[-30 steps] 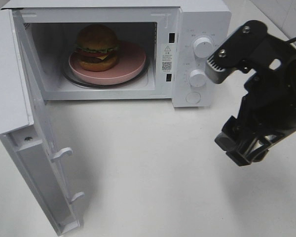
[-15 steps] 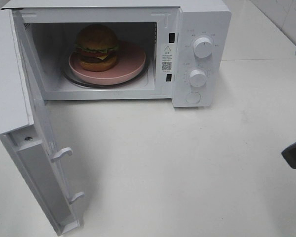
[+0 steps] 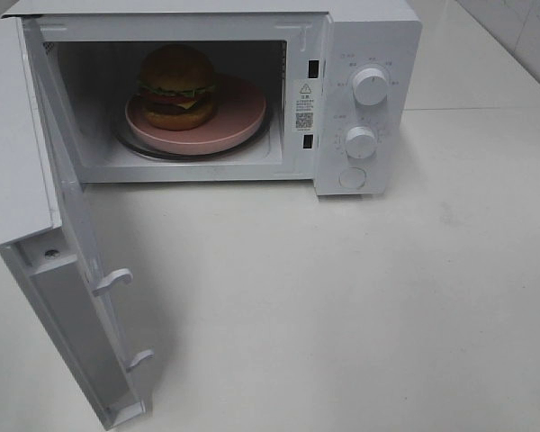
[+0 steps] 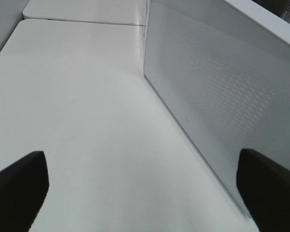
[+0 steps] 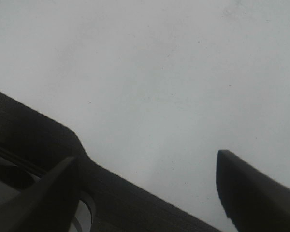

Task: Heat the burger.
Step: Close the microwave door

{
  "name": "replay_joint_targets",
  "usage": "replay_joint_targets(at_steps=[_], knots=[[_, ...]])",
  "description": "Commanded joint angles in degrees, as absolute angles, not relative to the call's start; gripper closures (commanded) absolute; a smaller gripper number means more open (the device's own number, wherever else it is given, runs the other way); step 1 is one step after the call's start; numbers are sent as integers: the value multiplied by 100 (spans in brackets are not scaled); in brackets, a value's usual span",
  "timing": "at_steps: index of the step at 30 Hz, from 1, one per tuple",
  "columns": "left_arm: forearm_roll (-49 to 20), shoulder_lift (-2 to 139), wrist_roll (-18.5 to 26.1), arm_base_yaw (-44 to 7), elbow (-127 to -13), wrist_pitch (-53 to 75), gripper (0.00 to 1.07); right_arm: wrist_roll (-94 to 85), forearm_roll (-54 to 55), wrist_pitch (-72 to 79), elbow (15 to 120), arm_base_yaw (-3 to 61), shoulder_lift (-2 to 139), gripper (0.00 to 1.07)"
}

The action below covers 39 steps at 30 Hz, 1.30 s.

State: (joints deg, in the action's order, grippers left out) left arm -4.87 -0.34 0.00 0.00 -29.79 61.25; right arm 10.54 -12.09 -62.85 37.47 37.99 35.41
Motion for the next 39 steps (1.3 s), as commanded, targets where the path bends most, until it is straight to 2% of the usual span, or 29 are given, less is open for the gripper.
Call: replay_joint_targets(at_steps=[1, 8, 18, 33, 39], knots=[[-476, -120, 0, 6, -2968, 6131, 9, 1094, -1197, -6308, 3535, 3592, 3312, 31], [-476, -120, 0, 6, -2968, 6131, 9, 670, -1083, -6280, 3283, 2452, 2595, 31], [-476, -120, 0, 6, -2968, 6131, 9, 590, -642, -5689, 3266, 1358, 1329, 31], [-476, -120, 0, 6, -2968, 6131, 9, 235, -401, -5689, 2859, 378, 11, 31], [-487, -120, 0, 6, -2968, 6131, 9, 235, -378, -5689, 2859, 223, -178, 32]])
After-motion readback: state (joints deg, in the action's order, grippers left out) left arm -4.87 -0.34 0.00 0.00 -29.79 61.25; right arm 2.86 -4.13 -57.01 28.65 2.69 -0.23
